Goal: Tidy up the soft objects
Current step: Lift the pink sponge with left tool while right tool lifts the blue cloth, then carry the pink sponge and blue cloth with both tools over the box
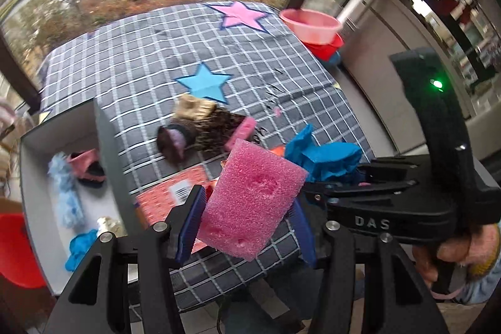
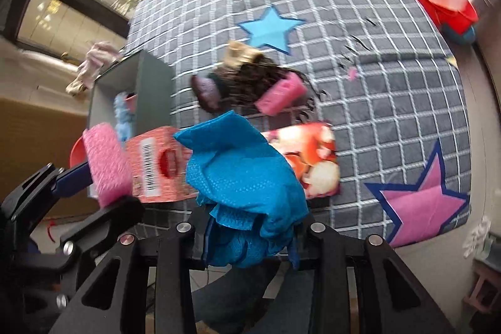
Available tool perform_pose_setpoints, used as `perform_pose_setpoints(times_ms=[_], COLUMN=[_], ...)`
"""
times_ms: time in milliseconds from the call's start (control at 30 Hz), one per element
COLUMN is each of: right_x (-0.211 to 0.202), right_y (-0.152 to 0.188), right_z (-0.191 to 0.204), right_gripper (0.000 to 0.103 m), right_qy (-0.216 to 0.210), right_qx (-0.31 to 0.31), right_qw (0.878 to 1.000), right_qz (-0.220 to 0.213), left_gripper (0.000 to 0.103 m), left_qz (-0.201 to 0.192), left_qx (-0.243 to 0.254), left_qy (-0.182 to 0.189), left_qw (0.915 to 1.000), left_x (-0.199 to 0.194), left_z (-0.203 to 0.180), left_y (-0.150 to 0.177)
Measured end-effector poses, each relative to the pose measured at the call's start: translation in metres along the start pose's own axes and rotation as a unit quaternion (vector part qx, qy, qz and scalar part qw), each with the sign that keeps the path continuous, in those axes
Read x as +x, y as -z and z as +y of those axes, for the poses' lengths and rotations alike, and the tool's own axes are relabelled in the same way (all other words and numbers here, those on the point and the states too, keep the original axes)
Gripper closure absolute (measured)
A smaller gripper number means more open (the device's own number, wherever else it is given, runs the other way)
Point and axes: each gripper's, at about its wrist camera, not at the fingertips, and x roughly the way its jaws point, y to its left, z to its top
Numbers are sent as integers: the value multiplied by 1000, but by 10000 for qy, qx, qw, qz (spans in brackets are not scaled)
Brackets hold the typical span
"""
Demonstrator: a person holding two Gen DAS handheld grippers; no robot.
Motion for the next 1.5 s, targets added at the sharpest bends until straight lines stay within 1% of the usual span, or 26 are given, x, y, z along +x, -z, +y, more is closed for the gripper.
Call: perform_pose_setpoints(times_ms=[133,333,633,867,1300,1500], right_x=[-2,-1,2,12,29,35], right_y=[-2,-4,-7,-8,-10,-11], right_z=[24,51,87,119,167,183], right_gripper=[68,68,68,68,68,68], right_qy=[-15,-31,-45,-48,-70,-58], right_qx=[-273,-599,-948,-1258,-1821,-2025], right_qw=[9996,9982,9955,9920,9829,9786], right_qz=[-35,-65,-73,24,266,362], left_gripper=[46,46,46,46,45,45], left_qz=[-107,-126,-237,-311,-361,-380], left_qx=[-365,-763,-1092,-1337,-2008,-2212], left_qy=[-104,-231,-330,-390,-528,-573], left_qw=[9992,9967,9932,9898,9775,9728], left_x=[-12,-21,-33,-41,-48,-50], left_z=[27,56,89,111,156,172], left_y=[11,25,40,51,76,83])
